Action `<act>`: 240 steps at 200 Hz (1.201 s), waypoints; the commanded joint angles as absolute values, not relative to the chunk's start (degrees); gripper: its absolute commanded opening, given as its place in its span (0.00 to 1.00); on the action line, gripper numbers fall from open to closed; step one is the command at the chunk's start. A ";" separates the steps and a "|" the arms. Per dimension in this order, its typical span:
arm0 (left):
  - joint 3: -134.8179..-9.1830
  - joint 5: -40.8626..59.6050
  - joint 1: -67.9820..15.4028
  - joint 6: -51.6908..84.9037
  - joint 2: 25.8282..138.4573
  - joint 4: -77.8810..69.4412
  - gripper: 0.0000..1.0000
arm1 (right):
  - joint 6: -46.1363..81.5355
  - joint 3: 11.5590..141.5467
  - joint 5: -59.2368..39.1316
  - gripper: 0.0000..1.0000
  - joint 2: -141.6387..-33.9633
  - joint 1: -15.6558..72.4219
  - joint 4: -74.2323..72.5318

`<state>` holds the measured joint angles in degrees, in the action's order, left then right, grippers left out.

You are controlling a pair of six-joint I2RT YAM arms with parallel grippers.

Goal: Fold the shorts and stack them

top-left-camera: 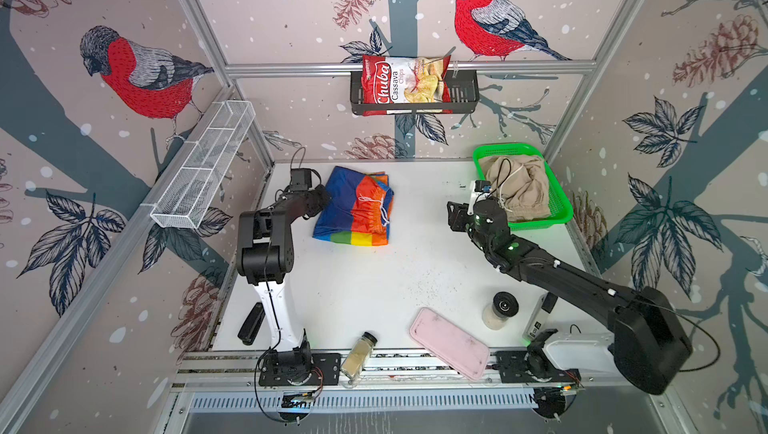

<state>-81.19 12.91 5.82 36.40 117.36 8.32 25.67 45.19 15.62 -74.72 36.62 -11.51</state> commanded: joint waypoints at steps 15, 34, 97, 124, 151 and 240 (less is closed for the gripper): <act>-96.93 9.91 11.44 29.98 124.31 25.06 0.00 | 25.46 44.70 14.85 0.51 -75.50 35.65 -13.32; -105.32 7.29 13.67 26.96 128.43 31.38 0.00 | 25.31 44.24 14.94 0.51 -75.41 34.75 -13.57; -123.11 1.75 18.44 22.53 137.40 41.87 0.00 | 25.18 42.81 15.18 0.51 -74.79 32.17 -14.51; -126.33 1.24 18.38 21.95 139.00 44.11 0.51 | 25.52 43.23 14.94 0.52 -75.75 31.65 -14.49; -123.95 1.69 17.91 22.47 136.06 43.94 0.89 | 25.37 44.81 16.46 0.67 -75.86 31.50 -13.48; -99.94 4.46 12.06 23.03 114.19 37.51 0.98 | 24.11 56.25 28.68 1.00 -74.31 23.92 -5.40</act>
<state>-104.25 2.61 13.80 23.59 118.10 40.40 23.94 50.19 26.22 -70.87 27.81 -11.25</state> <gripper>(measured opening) 0.981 0.996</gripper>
